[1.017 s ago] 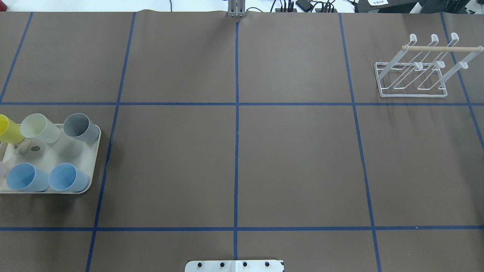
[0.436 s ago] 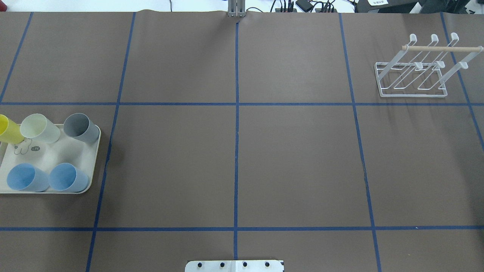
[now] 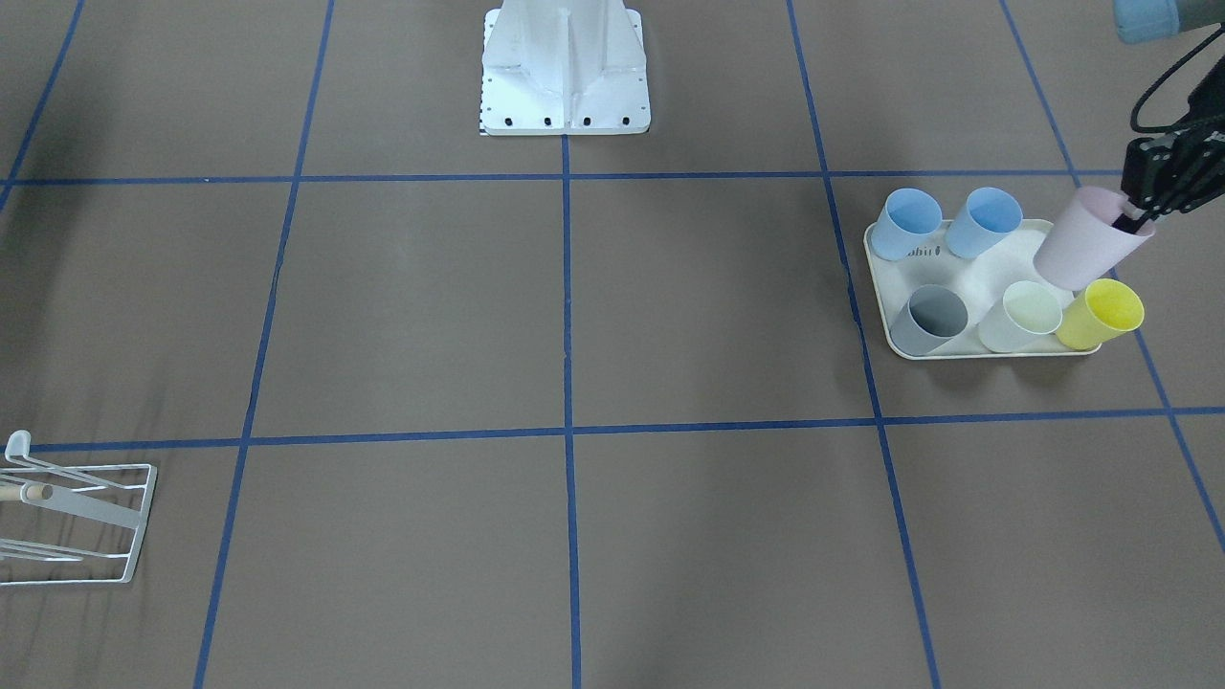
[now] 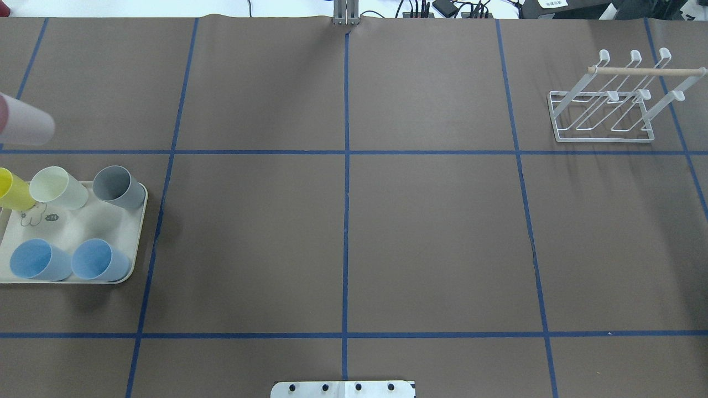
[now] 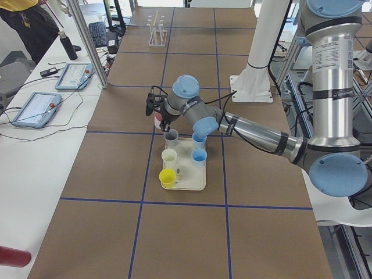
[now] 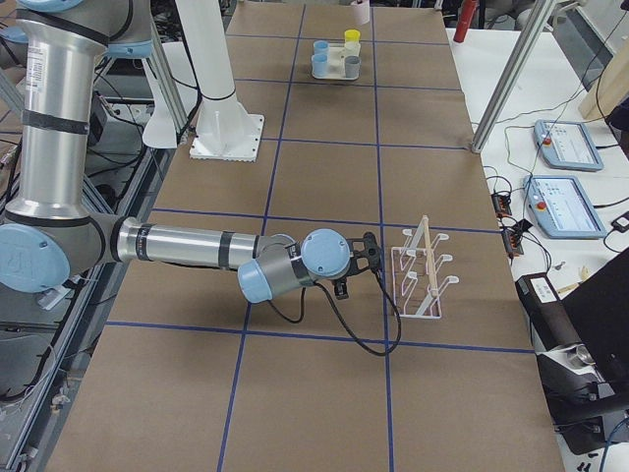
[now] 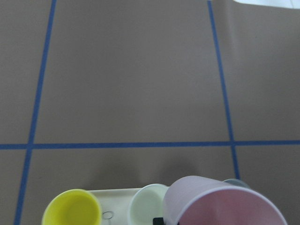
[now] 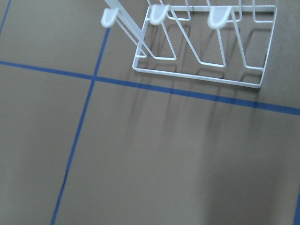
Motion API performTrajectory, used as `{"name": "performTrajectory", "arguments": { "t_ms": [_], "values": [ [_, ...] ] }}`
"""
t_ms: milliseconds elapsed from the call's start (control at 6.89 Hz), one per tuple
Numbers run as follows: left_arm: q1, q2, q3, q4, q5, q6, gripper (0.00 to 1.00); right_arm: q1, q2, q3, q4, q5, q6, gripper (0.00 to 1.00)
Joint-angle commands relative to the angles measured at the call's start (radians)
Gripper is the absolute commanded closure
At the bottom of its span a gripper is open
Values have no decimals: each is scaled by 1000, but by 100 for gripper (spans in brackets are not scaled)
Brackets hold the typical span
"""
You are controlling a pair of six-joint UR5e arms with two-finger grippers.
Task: Transfer IKEA cup to right arm and place on rack
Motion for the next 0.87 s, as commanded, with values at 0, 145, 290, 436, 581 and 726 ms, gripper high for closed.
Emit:
{"name": "performTrajectory", "arguments": {
  "t_ms": [0,145,290,436,581,726],
  "values": [
    [136,-218,6,6,6,-326,100,-11,104,-4,21,10,102,2],
    [211,-295,6,6,87,-458,100,-34,174,-7,24,-115,162,1],
    [316,-364,10,6,192,-564,100,-89,242,-7,24,-232,243,1],
    [404,-408,12,3,292,-646,100,-130,312,-4,24,-265,363,1],
    [480,-445,15,-4,392,-698,100,-187,403,5,37,-303,561,0],
    [503,-476,18,-24,425,-775,100,-292,469,5,124,-398,758,0]
  ]
}}
